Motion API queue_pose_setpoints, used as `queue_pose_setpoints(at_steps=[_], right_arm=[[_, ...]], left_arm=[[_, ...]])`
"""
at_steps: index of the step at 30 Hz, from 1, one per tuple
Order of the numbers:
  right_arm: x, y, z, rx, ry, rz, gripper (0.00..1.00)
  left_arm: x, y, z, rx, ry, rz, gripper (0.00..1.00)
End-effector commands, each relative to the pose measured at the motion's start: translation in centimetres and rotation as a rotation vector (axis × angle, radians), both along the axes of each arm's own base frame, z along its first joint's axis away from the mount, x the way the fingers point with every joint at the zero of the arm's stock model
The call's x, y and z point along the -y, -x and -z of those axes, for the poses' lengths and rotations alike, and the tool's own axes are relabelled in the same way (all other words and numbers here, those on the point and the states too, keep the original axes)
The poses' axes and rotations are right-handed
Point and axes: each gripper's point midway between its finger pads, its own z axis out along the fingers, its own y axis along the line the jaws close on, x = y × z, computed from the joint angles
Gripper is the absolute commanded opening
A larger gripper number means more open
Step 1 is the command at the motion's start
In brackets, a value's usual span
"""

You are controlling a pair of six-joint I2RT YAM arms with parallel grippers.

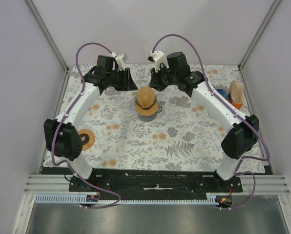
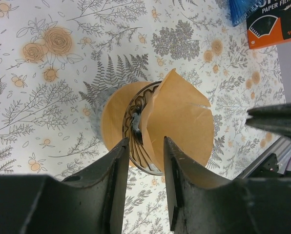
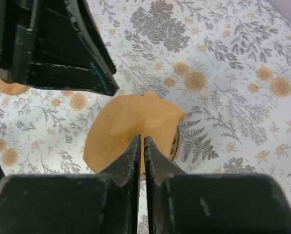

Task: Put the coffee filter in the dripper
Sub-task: Adjust the coffee filter in the coffee dripper, then move the coffee server to the center of the board.

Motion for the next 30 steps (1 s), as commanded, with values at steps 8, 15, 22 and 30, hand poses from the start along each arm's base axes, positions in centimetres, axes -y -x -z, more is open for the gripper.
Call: queue_pose_setpoints(at_steps=[8,15,22,30], right_arm=[[-2.7,0.2,7.9,-0.189,0.235,0.104,0.0],[-3.5,-0.4,11.4,-0.23,0.3,0.129,0.0],[-4.5,-0.1,15.8,-0.305,0.404,0.097,0.0],[-2.7,-0.4,18.5,-0.314,0.517,0.126,0.0]], left_arm=[[-1.8,0.0,0.5,-0.003,-0.006,-0.087,0.5],[-2.0,1.0,2.6,-0.105,0.084,-0.129,0.53],[-1.7,1.3,3.5,-0.149,0.124,-0.137,0.55],[-2.4,0.8,2.6,-0.133,0.139,-0.15,0.55]])
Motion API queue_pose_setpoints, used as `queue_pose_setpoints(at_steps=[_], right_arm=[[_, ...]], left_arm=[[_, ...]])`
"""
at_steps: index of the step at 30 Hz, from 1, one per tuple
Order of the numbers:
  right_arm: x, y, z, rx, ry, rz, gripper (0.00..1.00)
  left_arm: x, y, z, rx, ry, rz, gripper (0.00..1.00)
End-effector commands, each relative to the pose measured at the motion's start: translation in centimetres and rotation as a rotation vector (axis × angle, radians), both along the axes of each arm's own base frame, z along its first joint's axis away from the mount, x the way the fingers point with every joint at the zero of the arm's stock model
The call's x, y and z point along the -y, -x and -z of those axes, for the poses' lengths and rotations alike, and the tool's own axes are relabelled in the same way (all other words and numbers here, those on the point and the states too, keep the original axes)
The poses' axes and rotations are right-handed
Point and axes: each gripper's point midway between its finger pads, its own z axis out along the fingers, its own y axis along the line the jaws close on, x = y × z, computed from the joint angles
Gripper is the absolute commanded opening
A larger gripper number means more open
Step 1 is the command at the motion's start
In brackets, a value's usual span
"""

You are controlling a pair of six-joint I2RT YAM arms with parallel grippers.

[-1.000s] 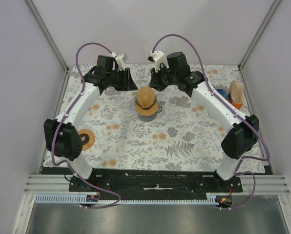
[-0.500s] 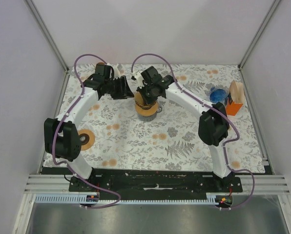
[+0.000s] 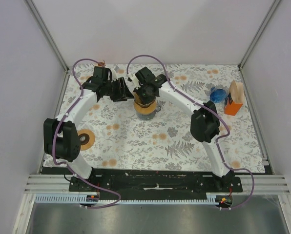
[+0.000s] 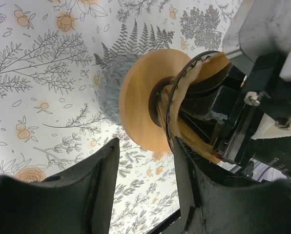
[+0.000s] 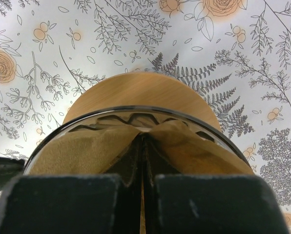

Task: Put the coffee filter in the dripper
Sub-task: Move the coffee server to the center of the board.

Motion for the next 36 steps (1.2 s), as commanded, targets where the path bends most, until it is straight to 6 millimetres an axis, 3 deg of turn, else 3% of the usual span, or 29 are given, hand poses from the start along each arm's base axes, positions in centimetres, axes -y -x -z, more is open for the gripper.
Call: queue_pose_setpoints(at_steps=[1,4,13,23,30,34,36], right_arm=[[1.6,0.0,3.0,-0.037,0.129,0.01,0.0],[3.6,-0.9,3.4,-0.025,0.2,0.038,0.0],[14.3,-6.2,1.3,0.005,0.231,0.249,0.0],[24.2,-10.7,1.3,0.013,0.232,0.44,0.0],[24.1,-12.4,-1.2,0.072,0.167,0.404,0.0],[24.2,-12.6,-1.7,0.086,0.167,0.393,0.27],[24.1,-12.5,-2.1,0.091,0.154,0.388,0.32]], left_arm=[[0.5,-0.6,-3.3,0.073,0.066,-0.006,0.55],[0.5,-0.9,-3.7,0.085,0.066,-0.002,0.55],[0.3,-1.3,-4.7,0.116,0.053,0.008,0.56],[0.2,-1.4,-4.6,0.123,0.04,0.011,0.56],[0.3,-1.7,-4.5,0.119,0.043,0.012,0.56],[0.3,-1.6,-4.7,0.13,0.04,0.017,0.56],[0.2,-1.5,-4.7,0.131,0.038,0.016,0.56]])
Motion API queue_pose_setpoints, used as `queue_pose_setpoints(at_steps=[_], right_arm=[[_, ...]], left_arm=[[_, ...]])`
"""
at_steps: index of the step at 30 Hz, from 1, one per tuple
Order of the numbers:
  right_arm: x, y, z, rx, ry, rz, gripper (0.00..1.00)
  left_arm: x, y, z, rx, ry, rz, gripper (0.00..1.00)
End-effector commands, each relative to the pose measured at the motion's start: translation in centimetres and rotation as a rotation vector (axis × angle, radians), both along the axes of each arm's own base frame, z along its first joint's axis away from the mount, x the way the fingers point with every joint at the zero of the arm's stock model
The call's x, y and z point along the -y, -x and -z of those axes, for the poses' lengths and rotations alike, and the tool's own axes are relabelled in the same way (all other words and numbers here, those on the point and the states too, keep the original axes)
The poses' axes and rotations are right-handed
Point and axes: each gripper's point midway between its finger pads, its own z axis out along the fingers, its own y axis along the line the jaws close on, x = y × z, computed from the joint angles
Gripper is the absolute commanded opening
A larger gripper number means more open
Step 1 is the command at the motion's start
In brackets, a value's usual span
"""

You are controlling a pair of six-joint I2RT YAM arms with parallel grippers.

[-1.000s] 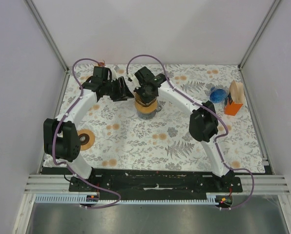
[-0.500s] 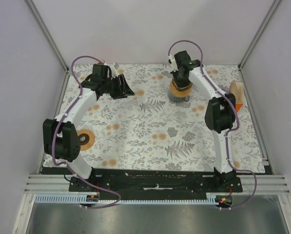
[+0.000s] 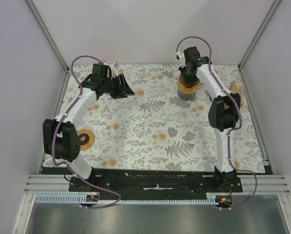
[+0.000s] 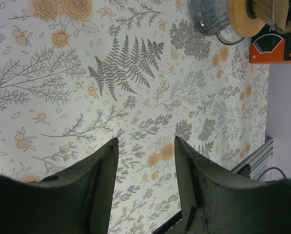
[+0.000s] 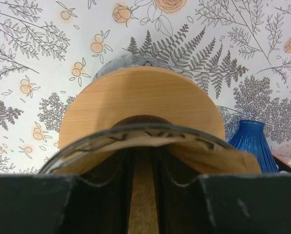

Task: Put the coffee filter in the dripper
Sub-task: Move the coffee server to the center of the board.

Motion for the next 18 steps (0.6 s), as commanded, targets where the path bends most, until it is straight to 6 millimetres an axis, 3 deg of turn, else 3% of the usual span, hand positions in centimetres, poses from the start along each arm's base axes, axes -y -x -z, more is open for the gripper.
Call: queue_pose_setpoints(at_steps=[1,8,13,18], right_arm=[[-0.8,-0.5,-1.9,0.042,-0.024,-0.042,0.33],[-0.9,0.0,-5.4,0.105,-0.048,-0.059,0.37],[-0.4,0.2,-6.8,0.135,-0.048,-0.056,0.42],[-0.2,0.3,-6.9,0.138,-0.047,-0.056,0.22]], left_arm=[[0.1,-0.6,-3.0,0.089,0.018,0.018,0.56],[0.2,-0.6,-3.1,0.088,0.024,0.021,0.55],[0.2,-0.6,-3.1,0.087,0.026,0.023,0.56],[0.2,-0.6,-3.4,0.093,0.027,0.023,0.55]])
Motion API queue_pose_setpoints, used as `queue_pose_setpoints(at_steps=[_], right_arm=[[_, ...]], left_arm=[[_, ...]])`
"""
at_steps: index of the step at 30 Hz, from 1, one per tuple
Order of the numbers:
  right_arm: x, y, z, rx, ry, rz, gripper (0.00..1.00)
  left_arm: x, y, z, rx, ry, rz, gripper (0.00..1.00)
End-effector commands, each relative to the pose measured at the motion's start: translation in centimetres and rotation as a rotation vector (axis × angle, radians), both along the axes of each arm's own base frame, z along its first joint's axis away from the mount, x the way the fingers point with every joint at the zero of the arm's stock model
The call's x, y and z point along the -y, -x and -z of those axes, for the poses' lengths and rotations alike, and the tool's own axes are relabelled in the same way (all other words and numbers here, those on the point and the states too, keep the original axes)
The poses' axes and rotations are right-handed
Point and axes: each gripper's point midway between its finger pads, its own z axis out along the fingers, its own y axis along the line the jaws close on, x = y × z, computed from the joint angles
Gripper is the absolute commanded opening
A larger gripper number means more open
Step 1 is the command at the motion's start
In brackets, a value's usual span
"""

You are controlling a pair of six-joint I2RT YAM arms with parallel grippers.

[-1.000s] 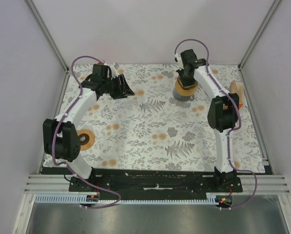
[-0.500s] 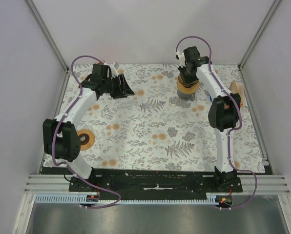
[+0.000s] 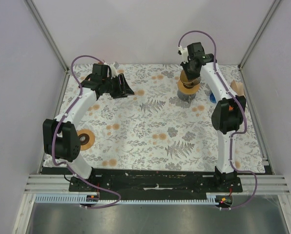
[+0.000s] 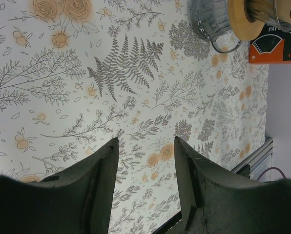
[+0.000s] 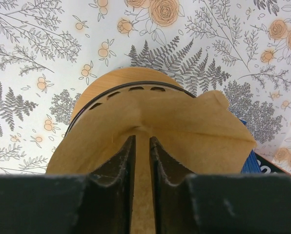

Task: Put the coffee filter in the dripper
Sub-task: Move the coffee server to the center of the board.

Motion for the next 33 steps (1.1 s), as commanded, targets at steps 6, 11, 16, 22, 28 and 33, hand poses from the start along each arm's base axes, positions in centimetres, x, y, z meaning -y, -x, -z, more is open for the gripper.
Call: queue_pose_setpoints(at_steps=[6,11,16,22,28,33], right_arm=[[0.2,0.1,-2.6,0.056,-0.026,-0.018,0.0],[0.1,0.1,-3.5,0.078,-0.037,-0.019,0.0],[-0.3,0.0,-7.0,0.164,-0.079,-0.022,0.0],[0.2,0.3,-10.5,0.254,-0.08,-0.009,0.01],[-0.4,2.3,-15.9,0.388,-0.151,-0.048,0.43],[0.2,5.2,-19.8,0.533,-0.207,-0.047,0.77]], left_arm=[[0.1,-0.5,-3.3,0.092,0.025,0.023,0.55],[0.0,-0.5,-3.3,0.091,0.025,0.021,0.55],[0.0,-0.5,-3.3,0.093,0.026,0.023,0.55],[-0.5,-1.0,-3.6,0.117,0.002,0.023,0.55],[-2.3,-3.0,-5.6,0.218,-0.111,0.008,0.57],[-3.6,-3.9,-6.4,0.284,-0.192,-0.01,0.63]])
